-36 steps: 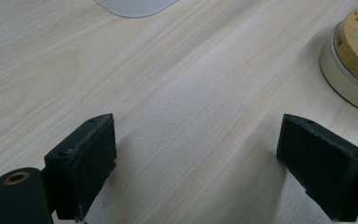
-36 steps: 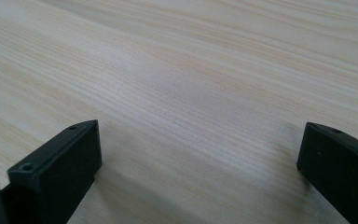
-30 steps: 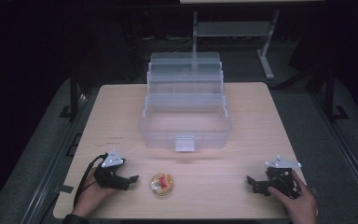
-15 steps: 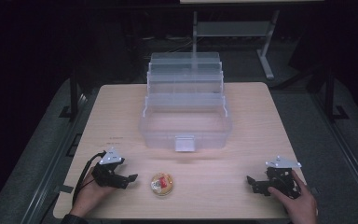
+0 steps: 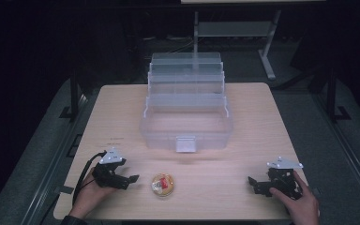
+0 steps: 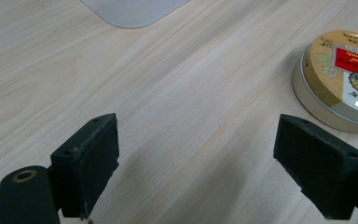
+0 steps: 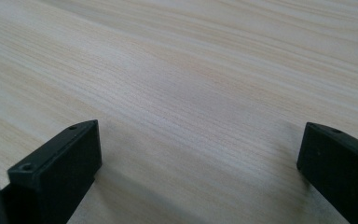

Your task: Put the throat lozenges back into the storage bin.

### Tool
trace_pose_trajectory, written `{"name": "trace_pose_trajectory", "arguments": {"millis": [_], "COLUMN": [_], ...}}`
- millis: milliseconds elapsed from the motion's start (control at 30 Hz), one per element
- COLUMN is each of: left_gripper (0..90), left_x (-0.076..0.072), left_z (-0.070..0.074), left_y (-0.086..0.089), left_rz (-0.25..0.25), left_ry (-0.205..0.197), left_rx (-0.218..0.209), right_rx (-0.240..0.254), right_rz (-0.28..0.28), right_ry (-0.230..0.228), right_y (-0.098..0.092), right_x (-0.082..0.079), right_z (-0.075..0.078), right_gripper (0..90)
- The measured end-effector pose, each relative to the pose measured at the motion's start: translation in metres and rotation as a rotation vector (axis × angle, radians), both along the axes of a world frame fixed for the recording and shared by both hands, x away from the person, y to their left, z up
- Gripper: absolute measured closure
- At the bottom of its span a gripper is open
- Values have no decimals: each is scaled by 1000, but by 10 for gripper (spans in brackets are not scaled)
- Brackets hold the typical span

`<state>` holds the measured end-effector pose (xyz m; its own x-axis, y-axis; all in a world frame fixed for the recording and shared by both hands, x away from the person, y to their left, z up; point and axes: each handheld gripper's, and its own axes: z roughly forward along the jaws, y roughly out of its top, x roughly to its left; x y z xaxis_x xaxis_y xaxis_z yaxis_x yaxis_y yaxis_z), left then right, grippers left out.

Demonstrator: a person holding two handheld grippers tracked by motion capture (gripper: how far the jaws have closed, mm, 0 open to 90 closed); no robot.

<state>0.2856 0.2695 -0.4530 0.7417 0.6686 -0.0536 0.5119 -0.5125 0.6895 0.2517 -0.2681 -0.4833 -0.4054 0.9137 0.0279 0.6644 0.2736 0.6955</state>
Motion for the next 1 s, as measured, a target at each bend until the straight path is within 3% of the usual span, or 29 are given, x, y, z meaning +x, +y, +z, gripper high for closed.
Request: {"name": "trace_pose_trajectory", "arguments": {"millis": [1000], "left_gripper": [138], "left_x": [-7], "left_z": [14], "left_y": [-18], "left_rz": [-51], "left_ry": [-3], "left_rx": [-13], "right_rx": [0], "right_rz": [0], "right_ry": [0], "right_y": [0], "right_x": [0], "right_z": [0], "right_gripper": [0]}}
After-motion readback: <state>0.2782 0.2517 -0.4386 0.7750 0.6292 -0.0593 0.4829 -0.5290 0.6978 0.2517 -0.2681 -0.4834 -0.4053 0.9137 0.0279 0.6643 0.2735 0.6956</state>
